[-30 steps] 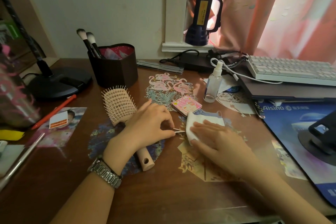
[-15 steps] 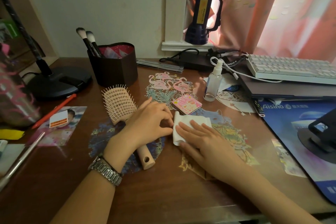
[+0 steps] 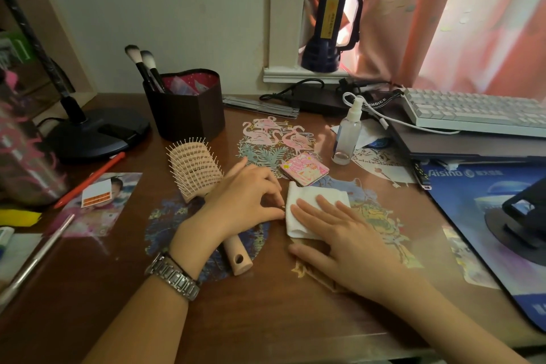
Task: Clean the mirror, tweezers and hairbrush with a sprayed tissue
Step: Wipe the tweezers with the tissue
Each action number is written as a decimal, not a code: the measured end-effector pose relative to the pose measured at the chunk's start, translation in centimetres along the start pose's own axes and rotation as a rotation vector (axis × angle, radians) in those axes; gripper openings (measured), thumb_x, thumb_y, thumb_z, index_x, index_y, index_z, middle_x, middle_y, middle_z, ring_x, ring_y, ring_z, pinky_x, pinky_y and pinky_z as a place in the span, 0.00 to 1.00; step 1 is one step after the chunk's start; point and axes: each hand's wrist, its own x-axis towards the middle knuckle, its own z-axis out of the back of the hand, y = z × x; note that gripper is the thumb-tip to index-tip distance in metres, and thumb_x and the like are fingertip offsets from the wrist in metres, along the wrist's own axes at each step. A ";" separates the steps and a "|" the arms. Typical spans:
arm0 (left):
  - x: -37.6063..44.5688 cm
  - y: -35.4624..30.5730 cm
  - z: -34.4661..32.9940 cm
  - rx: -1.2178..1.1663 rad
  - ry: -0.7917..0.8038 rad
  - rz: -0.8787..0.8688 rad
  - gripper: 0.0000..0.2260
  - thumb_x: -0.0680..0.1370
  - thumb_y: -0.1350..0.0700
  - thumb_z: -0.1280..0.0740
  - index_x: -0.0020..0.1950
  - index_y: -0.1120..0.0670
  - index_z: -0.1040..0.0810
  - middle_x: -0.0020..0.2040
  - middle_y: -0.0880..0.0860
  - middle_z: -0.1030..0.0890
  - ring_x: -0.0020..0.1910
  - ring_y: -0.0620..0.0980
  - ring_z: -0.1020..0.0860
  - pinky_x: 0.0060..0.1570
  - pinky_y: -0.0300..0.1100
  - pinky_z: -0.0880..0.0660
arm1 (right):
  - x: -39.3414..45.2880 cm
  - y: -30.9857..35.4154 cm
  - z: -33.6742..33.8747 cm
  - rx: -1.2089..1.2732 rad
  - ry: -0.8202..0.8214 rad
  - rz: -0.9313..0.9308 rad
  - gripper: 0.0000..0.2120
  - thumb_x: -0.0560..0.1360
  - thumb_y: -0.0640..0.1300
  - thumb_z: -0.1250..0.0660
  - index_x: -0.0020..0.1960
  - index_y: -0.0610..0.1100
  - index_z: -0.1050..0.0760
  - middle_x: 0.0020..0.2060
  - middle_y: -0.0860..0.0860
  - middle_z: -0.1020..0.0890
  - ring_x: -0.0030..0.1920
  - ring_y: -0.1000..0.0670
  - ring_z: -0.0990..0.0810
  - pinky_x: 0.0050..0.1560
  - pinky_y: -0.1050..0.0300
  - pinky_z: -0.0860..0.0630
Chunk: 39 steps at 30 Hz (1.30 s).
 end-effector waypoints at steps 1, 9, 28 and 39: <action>0.0 0.0 0.0 -0.001 -0.001 -0.003 0.08 0.71 0.43 0.31 0.45 0.45 0.18 0.52 0.41 0.24 0.58 0.41 0.29 0.71 0.42 0.57 | 0.1 0.2 0.1 -0.004 0.010 0.006 0.34 0.72 0.71 0.54 0.75 0.59 0.48 0.74 0.61 0.45 0.76 0.54 0.51 0.76 0.50 0.51; -0.1 0.1 0.1 -0.007 0.010 0.002 0.09 0.70 0.41 0.31 0.44 0.43 0.18 0.52 0.40 0.24 0.58 0.41 0.30 0.71 0.43 0.58 | -1.1 -1.1 0.4 -0.048 0.024 0.009 0.35 0.71 0.74 0.52 0.75 0.61 0.50 0.74 0.63 0.49 0.76 0.56 0.54 0.76 0.51 0.54; -0.1 0.4 0.1 -0.021 0.009 0.003 0.08 0.70 0.41 0.30 0.44 0.44 0.18 0.51 0.40 0.24 0.56 0.40 0.29 0.71 0.43 0.58 | -0.9 -1.1 0.9 -0.068 0.049 0.029 0.36 0.70 0.74 0.59 0.75 0.60 0.50 0.74 0.62 0.48 0.76 0.55 0.54 0.75 0.53 0.61; -0.1 0.3 0.2 -0.018 0.008 -0.014 0.07 0.71 0.43 0.31 0.45 0.44 0.19 0.50 0.41 0.24 0.56 0.40 0.29 0.71 0.42 0.57 | 0.0 0.6 0.6 -0.038 0.046 0.028 0.39 0.69 0.75 0.58 0.75 0.58 0.50 0.75 0.60 0.48 0.76 0.52 0.53 0.75 0.53 0.59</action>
